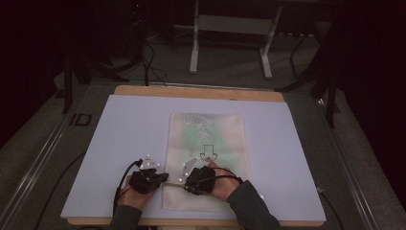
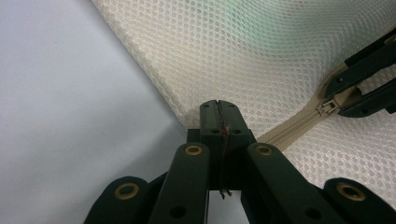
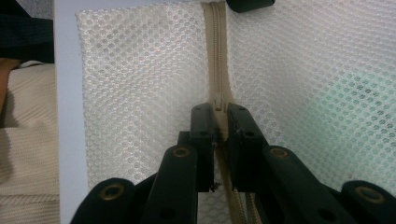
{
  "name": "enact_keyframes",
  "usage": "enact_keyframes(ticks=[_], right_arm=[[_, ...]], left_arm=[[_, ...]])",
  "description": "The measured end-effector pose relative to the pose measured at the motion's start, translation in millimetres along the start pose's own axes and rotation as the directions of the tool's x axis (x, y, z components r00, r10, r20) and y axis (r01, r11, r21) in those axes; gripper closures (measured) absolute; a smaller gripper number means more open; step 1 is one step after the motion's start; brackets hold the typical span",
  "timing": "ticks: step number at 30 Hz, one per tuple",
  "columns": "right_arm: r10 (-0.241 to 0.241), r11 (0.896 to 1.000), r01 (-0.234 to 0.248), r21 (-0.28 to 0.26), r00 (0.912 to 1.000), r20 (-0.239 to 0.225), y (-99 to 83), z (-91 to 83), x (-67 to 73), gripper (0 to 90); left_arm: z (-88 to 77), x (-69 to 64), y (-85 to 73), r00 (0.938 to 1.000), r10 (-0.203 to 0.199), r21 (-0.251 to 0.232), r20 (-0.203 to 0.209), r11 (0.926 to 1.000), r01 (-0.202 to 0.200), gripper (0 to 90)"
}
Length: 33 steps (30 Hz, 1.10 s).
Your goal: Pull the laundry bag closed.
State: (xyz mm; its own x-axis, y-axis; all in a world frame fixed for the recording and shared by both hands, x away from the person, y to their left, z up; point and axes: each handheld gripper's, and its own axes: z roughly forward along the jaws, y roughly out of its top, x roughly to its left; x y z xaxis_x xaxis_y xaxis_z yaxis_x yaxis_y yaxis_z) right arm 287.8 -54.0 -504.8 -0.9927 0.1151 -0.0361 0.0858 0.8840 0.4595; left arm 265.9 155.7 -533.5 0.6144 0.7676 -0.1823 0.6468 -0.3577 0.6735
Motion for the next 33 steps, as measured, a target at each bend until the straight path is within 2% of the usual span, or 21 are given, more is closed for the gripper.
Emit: enact_keyframes(ticks=[10,33], right_arm=[[-0.007,1.000,0.007,0.004,1.0000,0.005,-0.8,-2.7,0.5,82.1],[0.012,1.000,-0.012,0.007,0.9999,0.007,-24.3,-15.1,-1.7,82.1]], left_arm=[[-0.2,0.4,0.1,1.0000,-0.004,0.002,0.003,1.0000,0.004,89.4],[-0.2,-0.2,-0.1,1.0000,-0.001,0.002,-0.002,1.0000,0.001,89.4]])
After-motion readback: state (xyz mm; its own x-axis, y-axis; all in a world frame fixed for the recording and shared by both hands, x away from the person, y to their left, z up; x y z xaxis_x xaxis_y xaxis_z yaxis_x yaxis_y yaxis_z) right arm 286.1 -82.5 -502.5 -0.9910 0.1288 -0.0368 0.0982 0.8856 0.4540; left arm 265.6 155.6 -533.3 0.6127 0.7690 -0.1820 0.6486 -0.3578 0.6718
